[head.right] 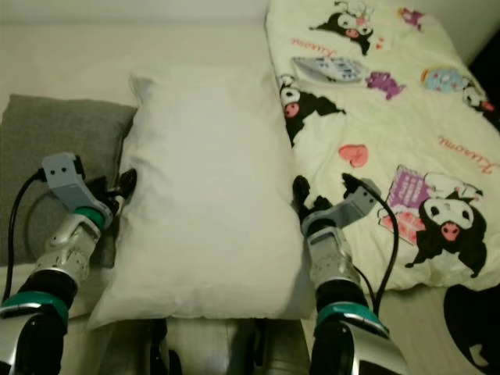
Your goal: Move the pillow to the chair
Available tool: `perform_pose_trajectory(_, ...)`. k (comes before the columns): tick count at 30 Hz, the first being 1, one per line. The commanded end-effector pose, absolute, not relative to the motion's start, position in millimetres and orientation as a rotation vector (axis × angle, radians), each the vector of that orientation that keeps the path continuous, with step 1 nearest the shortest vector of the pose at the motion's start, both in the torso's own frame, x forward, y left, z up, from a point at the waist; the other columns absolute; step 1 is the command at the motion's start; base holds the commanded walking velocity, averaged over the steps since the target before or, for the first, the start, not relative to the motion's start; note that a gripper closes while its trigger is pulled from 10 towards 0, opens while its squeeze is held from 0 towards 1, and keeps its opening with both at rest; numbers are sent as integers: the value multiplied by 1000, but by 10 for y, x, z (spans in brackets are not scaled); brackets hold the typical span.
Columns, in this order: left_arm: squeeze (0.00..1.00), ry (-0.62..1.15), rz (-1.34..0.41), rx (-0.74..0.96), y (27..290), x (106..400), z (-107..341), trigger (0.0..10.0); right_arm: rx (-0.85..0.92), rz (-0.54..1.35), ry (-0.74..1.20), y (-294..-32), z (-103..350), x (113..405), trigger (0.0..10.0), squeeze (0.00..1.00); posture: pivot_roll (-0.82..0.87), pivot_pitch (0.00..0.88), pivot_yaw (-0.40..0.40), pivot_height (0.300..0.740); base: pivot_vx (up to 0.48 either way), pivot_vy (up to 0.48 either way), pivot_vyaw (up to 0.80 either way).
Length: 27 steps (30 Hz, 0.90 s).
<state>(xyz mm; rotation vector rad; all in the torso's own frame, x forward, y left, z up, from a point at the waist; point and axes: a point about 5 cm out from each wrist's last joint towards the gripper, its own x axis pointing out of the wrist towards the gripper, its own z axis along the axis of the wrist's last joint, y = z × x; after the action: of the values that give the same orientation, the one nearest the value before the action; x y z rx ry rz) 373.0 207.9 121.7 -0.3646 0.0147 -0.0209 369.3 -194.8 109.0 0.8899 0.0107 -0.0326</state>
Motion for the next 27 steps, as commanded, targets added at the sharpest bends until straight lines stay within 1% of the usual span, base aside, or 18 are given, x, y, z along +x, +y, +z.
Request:
perform_pose_trajectory(1,1000,61,-20,-428,2087,3685,1095,10000,961,1,46,-1859,1001,3665,10000,1000,-39,256,49,592,0,0,0)
perform_pose_trajectory(3,1000,70,-30,-514,2077,3666,1046,10000,1036,54,64,-1760,958,3644,10000,1000,-41,251,46,592,0,0,0)
perform_pose_trajectory(8,1000,75,-74,-596,2014,3654,1006,10000,1107,117,75,-1655,933,3627,10000,1000,-42,243,41,592,0,0,0)
perform_pose_trajectory(9,1000,86,-110,-631,1957,3648,980,10000,1137,165,80,-1589,936,3622,10000,1000,-41,245,43,592,0,0,0)
perform_pose_trajectory(10,1000,96,-141,-661,1906,3640,956,10000,1147,214,89,-1523,942,3618,10000,1000,-42,249,45,592,0,0,0)
perform_pose_trajectory(12,1000,96,-141,-661,1906,3640,956,10000,1147,214,89,-1523,942,3618,10000,1000,-42,249,45,592,0,0,0)
perform_pose_trajectory(14,1000,107,-168,-701,1845,3626,919,10000,1150,300,107,-1415,957,3606,10000,1000,-48,237,46,592,0,0,0)
perform_pose_trajectory(17,1000,113,-168,-705,1833,3616,898,10000,1141,316,113,-1387,960,3605,10000,1000,-50,233,47,592,0,0,0)
perform_pose_trajectory(23,1000,133,-132,-724,1891,3563,813,10000,1120,317,126,-1368,953,3605,10000,1000,-57,232,47,592,0,0,0)
perform_pose_trajectory(24,1000,146,-107,-722,1953,3522,759,10000,1105,329,132,-1369,951,3600,10000,1000,-57,217,48,592,0,0,0)
perform_pose_trajectory(25,1000,178,-52,-669,2068,3464,685,10000,1086,333,135,-1382,957,3604,10000,1000,-60,225,52,592,0,0,0)
perform_pose_trajectory(27,1000,178,-52,-669,2068,3464,685,10000,1086,333,135,-1382,957,3604,10000,1000,-60,225,52,592,0,0,0)
